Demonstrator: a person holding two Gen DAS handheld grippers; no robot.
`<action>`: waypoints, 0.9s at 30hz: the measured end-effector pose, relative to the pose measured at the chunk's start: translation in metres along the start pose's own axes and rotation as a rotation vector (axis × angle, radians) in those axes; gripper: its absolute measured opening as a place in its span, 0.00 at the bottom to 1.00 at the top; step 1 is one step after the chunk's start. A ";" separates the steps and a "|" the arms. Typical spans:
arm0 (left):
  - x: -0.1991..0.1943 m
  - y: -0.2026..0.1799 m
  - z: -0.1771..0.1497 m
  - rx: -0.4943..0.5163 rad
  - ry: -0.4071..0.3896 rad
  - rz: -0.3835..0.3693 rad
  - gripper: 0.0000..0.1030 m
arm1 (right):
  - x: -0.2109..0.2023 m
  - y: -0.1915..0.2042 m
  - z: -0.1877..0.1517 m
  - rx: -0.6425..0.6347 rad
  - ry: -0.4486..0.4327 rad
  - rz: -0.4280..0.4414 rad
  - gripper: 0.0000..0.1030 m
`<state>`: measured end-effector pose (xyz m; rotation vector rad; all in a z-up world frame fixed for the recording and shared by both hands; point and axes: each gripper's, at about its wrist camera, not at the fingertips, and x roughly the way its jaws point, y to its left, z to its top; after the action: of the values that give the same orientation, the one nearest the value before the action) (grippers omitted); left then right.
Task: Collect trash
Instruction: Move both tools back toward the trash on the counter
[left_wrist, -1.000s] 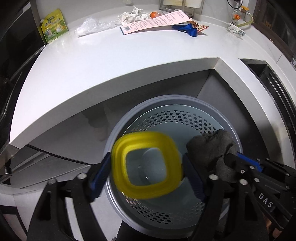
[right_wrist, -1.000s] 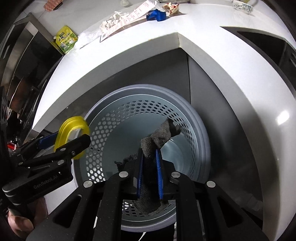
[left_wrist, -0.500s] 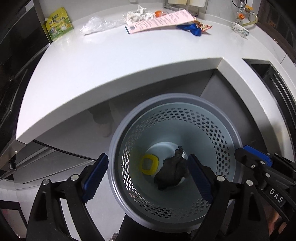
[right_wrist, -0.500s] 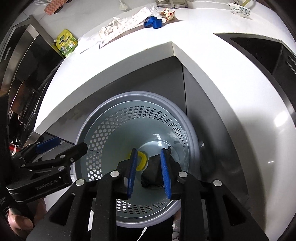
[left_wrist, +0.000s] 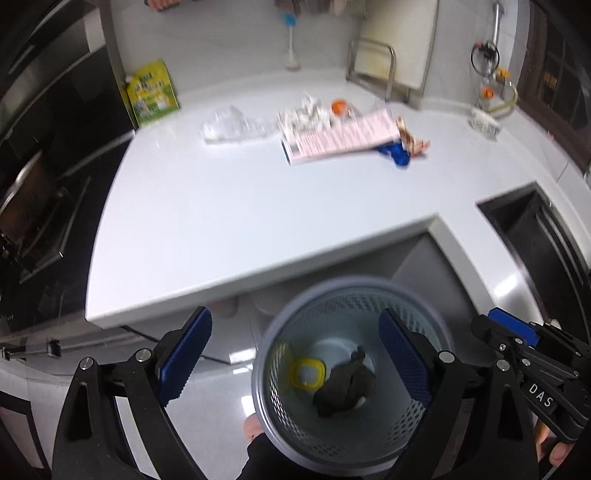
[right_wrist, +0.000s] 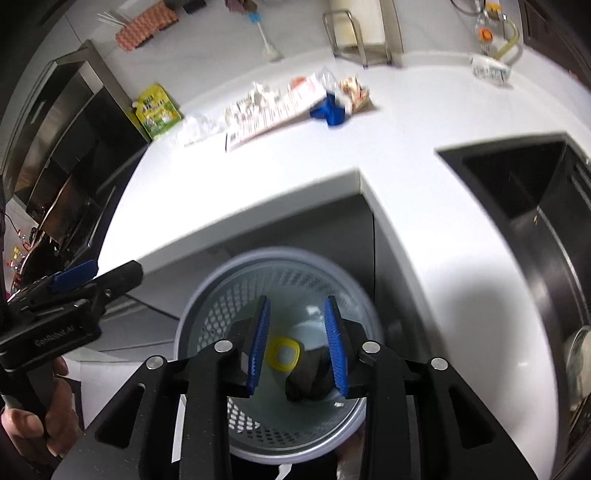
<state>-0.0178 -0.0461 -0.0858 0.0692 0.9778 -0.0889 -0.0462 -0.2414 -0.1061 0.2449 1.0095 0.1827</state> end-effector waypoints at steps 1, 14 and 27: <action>-0.003 0.001 0.005 -0.004 -0.010 0.000 0.87 | -0.002 0.000 0.006 0.000 -0.010 -0.004 0.30; 0.016 0.014 0.096 0.102 -0.133 -0.095 0.88 | 0.004 -0.015 0.082 0.102 -0.138 -0.149 0.33; 0.106 0.014 0.175 0.227 -0.105 -0.221 0.89 | 0.062 -0.033 0.167 0.199 -0.187 -0.268 0.34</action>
<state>0.1866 -0.0546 -0.0762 0.1635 0.8648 -0.4036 0.1296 -0.2764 -0.0813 0.2993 0.8644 -0.1823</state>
